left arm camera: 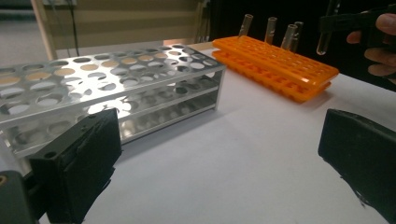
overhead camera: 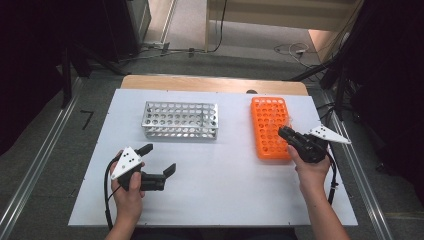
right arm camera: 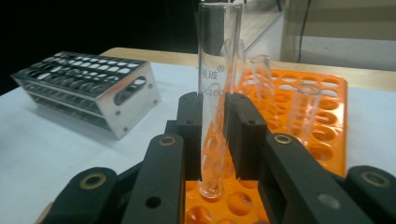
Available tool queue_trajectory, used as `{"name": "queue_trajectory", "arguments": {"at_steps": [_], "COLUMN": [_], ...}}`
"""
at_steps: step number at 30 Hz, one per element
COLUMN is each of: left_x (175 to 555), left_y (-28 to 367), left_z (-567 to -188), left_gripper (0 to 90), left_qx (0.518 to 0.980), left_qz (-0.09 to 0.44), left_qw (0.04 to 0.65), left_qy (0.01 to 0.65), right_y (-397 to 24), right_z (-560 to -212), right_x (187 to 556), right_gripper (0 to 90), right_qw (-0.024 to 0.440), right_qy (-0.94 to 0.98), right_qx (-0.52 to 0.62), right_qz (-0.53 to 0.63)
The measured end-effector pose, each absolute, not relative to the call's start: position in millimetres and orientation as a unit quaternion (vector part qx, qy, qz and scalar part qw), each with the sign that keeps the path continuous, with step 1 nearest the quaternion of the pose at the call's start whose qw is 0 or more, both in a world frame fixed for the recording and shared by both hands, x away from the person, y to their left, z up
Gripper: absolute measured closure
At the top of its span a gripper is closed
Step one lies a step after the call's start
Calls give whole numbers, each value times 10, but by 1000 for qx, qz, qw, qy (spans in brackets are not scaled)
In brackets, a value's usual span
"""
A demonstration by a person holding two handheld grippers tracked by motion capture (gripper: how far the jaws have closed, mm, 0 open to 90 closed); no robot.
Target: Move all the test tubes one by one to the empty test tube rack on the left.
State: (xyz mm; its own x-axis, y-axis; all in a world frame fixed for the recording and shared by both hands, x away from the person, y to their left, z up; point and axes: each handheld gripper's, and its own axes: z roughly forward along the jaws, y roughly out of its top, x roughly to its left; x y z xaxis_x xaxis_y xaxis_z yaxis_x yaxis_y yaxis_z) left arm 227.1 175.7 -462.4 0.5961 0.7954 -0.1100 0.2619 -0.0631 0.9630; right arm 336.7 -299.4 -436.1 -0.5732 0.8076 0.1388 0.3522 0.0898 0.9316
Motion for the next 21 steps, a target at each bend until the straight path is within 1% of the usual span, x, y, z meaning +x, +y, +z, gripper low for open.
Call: {"name": "queue_trajectory", "arguments": {"at_steps": [3, 8, 16, 21], "left_x": [2284, 2310, 2429, 2482], "left_y": [1679, 1521, 1329, 1203], "left_z": [-4547, -4426, -4297, -4249], "left_gripper": [0, 0, 0, 15], "left_qx": [695, 707, 717, 719], "left_qz": [225, 226, 190, 181], "left_qw": [573, 571, 580, 583], "left_qy": [372, 351, 337, 333], "right_y": [-2939, -2820, -2624, -2488], "right_z": [-4321, -4274, -4232, -4235], "right_x": [3334, 3284, 3191, 3124], "right_gripper": [743, 743, 743, 743], "right_qw": [203, 188, 171, 163], "right_qy": [714, 727, 741, 753], "right_qx": [400, 382, 353, 330], "right_qz": [537, 539, 545, 545]}}
